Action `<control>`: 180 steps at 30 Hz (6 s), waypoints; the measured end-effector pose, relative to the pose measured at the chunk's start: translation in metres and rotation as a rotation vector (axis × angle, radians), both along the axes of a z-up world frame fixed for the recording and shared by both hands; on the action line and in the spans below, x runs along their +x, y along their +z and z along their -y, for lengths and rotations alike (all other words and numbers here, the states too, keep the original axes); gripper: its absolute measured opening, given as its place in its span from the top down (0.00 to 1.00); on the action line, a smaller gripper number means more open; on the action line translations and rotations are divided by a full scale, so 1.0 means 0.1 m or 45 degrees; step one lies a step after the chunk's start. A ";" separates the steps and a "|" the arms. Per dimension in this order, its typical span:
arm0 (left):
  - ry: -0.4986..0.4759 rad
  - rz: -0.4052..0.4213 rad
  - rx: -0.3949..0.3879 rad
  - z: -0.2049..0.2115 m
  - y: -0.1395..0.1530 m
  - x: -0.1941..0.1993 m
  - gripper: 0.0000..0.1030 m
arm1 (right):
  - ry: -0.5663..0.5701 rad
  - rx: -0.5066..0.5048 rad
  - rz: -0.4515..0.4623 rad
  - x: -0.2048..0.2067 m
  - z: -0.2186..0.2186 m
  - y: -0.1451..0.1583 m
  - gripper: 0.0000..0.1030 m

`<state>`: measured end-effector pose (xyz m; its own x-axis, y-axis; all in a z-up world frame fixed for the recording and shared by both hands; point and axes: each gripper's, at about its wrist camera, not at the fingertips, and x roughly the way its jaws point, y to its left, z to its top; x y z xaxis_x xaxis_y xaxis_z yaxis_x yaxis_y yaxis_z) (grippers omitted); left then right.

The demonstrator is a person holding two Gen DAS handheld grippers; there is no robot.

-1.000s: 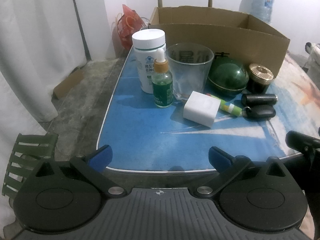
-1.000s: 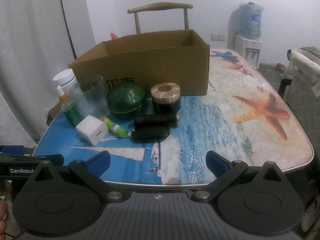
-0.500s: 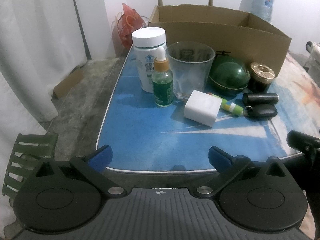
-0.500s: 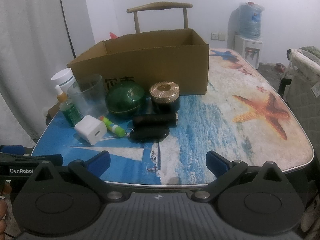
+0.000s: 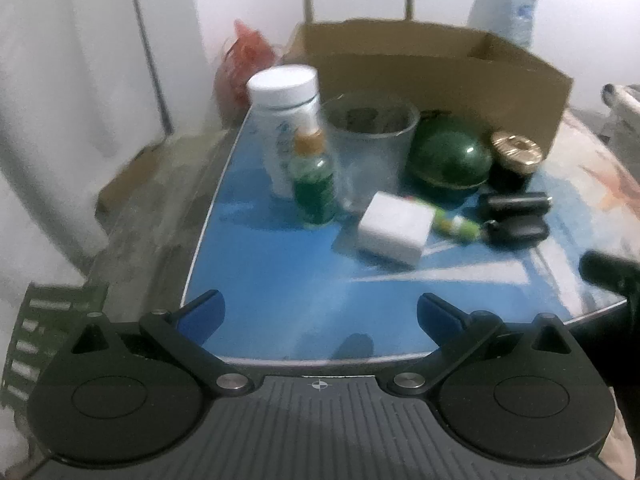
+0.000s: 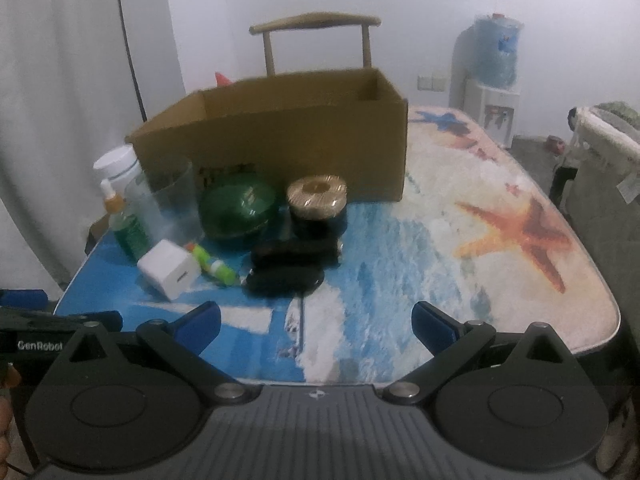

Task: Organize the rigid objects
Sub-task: 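Reach the right gripper to the black cylinder and close on it, then lift the black cylinder with the right gripper and release it inside the cardboard box, then withdraw the open right gripper from the box back over the table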

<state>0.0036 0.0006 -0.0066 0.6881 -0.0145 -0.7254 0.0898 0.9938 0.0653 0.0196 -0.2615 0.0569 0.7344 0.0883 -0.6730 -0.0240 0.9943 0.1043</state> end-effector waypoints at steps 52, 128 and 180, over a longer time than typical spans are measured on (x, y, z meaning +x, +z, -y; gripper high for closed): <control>-0.597 0.028 -0.147 1.13 -0.25 0.64 0.22 | 0.207 0.581 -0.035 0.97 0.79 -0.58 0.54; -0.347 0.172 0.113 0.83 0.99 2.18 0.45 | 0.550 0.457 -0.104 2.87 -0.12 0.74 0.62; -0.475 0.151 -0.167 0.58 0.12 0.56 0.41 | 0.421 0.702 -0.108 1.10 0.44 -0.30 0.62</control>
<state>0.0592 -0.0572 0.0056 0.6969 -0.3655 -0.6170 0.4447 0.8952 -0.0280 0.1299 -0.3057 0.0270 0.5552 0.6502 -0.5186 -0.2892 0.7356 0.6126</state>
